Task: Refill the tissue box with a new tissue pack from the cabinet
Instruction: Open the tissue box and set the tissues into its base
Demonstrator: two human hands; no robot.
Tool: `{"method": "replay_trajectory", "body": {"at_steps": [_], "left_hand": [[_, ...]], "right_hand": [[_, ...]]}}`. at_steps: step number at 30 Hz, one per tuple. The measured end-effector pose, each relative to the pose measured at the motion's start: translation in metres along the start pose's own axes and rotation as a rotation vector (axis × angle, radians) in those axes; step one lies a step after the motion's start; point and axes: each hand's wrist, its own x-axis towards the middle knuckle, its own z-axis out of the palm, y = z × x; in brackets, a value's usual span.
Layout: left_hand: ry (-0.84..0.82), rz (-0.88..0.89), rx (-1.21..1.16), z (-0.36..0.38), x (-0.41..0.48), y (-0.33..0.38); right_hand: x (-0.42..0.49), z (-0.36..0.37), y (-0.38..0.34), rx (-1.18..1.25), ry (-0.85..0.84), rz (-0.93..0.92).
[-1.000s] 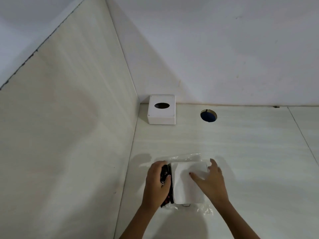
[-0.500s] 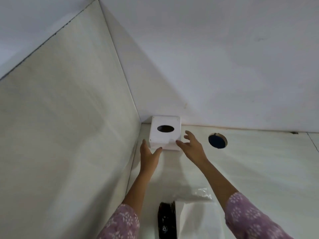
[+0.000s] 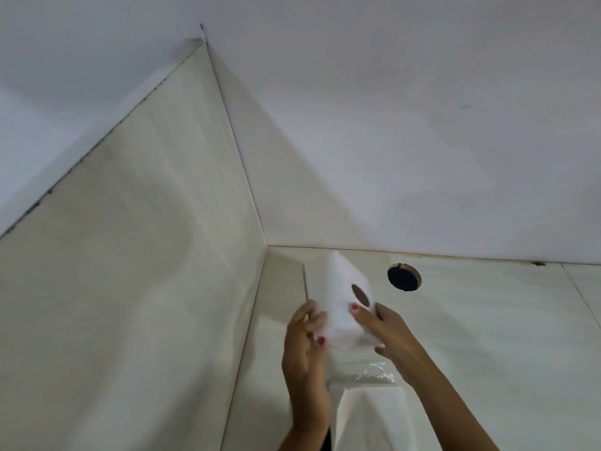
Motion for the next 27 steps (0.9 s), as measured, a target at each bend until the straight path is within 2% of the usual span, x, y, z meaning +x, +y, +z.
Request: {"method": "replay_trajectory", "body": {"at_steps": [3, 6, 8, 11, 13, 15, 21, 23, 25, 27], "left_hand": [[-0.140, 0.116, 0.035, 0.001, -0.046, 0.020], [-0.170, 0.109, 0.052, 0.002, -0.077, 0.045], [-0.123, -0.010, -0.025, 0.002, -0.088, 0.059], [-0.132, -0.225, 0.049, -0.003, -0.099, 0.064], [-0.298, -0.484, 0.021, -0.010, -0.105, 0.066], [-0.472, -0.610, 0.026, -0.020, -0.115, 0.072], [-0.590, -0.471, 0.041, -0.044, -0.128, 0.076], [-0.549, -0.479, -0.020, -0.051, -0.132, 0.072], [-0.486, -0.518, -0.161, -0.058, -0.135, 0.066], [-0.494, -0.543, -0.294, -0.063, -0.138, 0.066]], "right_hand": [[-0.047, -0.017, 0.016, 0.081, -0.091, 0.097], [-0.093, -0.025, 0.030, 0.245, -0.177, 0.031], [-0.120, -0.025, 0.040, 0.275, -0.166, -0.032], [-0.155, -0.023, 0.057, 0.268, -0.173, -0.107], [-0.175, -0.022, 0.068, 0.318, -0.224, -0.139], [-0.194, -0.021, 0.074, 0.325, -0.258, -0.173], [-0.216, -0.021, 0.078, 0.136, -0.295, -0.244], [-0.216, -0.025, 0.077, 0.090, -0.320, -0.251], [-0.218, -0.033, 0.078, 0.233, -0.300, -0.206], [-0.225, -0.039, 0.073, 0.379, -0.318, -0.195]]}}
